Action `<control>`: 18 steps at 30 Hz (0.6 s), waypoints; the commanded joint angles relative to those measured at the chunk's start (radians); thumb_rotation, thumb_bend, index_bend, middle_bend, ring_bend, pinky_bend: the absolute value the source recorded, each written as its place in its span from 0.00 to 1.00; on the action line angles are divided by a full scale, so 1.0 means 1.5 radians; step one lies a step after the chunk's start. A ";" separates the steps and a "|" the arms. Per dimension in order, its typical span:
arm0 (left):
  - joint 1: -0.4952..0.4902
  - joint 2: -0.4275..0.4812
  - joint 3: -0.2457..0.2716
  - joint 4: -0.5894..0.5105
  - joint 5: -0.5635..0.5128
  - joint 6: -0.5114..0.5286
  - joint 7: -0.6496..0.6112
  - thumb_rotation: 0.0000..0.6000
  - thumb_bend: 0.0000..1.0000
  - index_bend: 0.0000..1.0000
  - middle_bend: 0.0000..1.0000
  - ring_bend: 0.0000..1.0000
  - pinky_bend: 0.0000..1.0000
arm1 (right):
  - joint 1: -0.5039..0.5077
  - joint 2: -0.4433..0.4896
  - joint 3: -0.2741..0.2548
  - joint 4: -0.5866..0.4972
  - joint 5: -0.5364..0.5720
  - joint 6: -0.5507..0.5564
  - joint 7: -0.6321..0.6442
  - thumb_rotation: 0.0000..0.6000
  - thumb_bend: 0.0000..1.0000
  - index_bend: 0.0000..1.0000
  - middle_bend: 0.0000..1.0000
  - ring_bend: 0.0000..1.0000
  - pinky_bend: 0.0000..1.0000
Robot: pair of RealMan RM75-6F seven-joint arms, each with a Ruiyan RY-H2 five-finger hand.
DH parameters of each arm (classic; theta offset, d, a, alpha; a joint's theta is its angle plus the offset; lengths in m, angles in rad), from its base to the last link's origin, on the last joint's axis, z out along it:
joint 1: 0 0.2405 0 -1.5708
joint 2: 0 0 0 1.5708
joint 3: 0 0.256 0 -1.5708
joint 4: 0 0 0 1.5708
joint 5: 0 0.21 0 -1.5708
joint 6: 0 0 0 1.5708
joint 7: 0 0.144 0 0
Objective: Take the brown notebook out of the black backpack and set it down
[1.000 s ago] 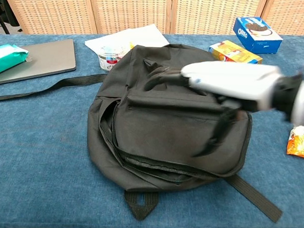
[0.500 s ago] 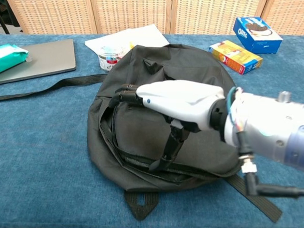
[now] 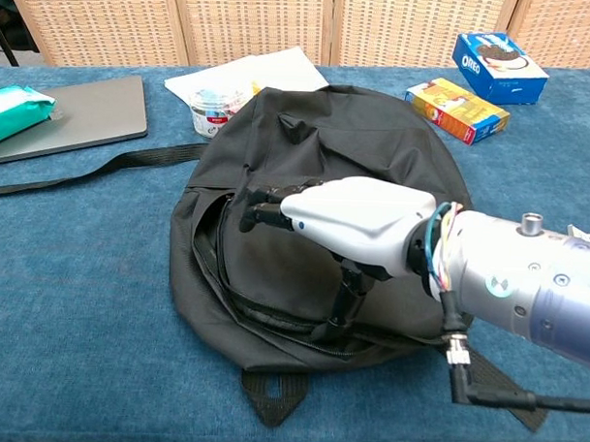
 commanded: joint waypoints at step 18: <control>0.003 -0.002 -0.001 0.000 0.013 -0.005 0.005 1.00 0.20 0.00 0.00 0.00 0.00 | -0.039 -0.026 -0.012 0.129 -0.179 0.062 0.128 1.00 0.54 0.52 0.51 0.58 0.64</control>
